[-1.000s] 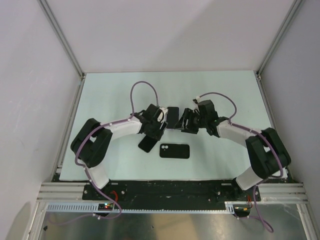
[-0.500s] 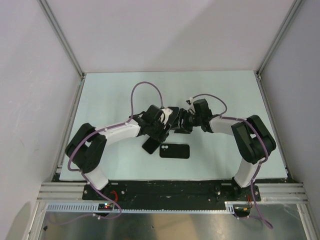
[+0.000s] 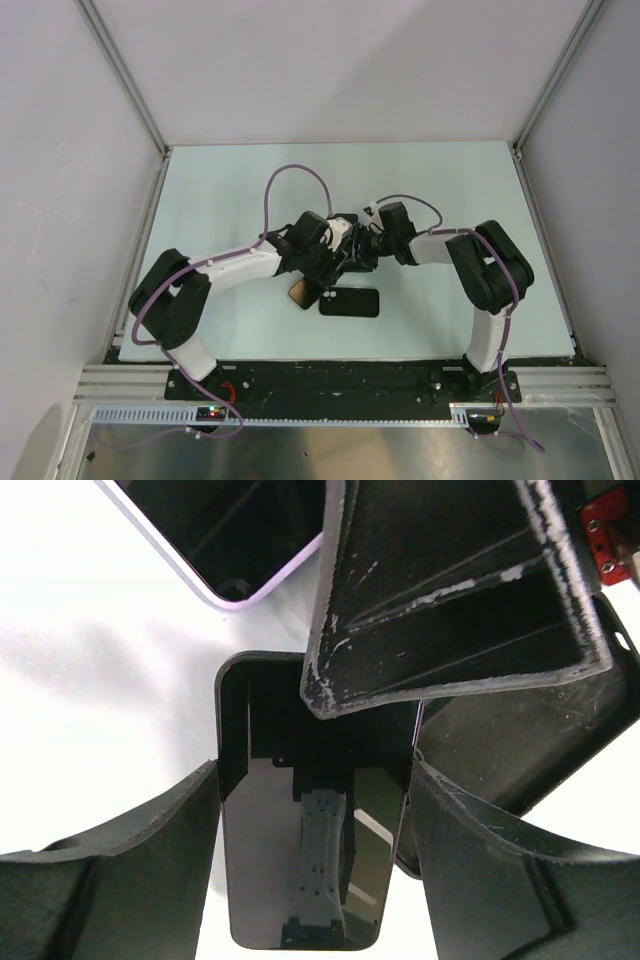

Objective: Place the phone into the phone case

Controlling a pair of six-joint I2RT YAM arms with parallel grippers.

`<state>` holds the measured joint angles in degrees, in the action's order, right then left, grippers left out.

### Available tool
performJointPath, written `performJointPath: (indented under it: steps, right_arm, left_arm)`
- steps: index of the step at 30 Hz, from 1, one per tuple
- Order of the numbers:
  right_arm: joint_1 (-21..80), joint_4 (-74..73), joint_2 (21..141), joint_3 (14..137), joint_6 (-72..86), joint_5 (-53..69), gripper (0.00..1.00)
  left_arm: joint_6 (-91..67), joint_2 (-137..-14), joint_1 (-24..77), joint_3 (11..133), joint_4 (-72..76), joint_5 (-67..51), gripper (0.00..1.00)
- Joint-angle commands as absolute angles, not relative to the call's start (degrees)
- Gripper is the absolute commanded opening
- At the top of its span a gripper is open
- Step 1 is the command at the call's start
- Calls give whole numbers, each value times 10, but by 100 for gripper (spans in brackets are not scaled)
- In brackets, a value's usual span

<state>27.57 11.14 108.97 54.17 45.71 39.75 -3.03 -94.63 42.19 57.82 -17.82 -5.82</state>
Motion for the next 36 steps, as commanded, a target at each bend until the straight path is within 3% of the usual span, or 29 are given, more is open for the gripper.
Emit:
performJointPath:
  steps: [1,10,20,25,29,36]
  right_arm:
    - [286,157,1108,566,472,437,47]
    - [297,187,1127,567,487,490,38]
    - [299,181,1113,560,489,507,4]
    - [295,225,1107,542,528,514,0]
    - [288,288,1100,515,580,515,0]
    - [271,350,1055,458,672,492,0]
  left_arm:
    - [-15,-913,428,574,-148,-79,37]
    - [-7,-914,433,574,-147,-88,37]
    - [-10,-916,432,575,-146,-61,37]
    - [-36,-902,432,569,-144,-38,64]
    - [-75,-866,432,556,-136,-22,79]
    - [-171,-743,412,527,-136,42,84]
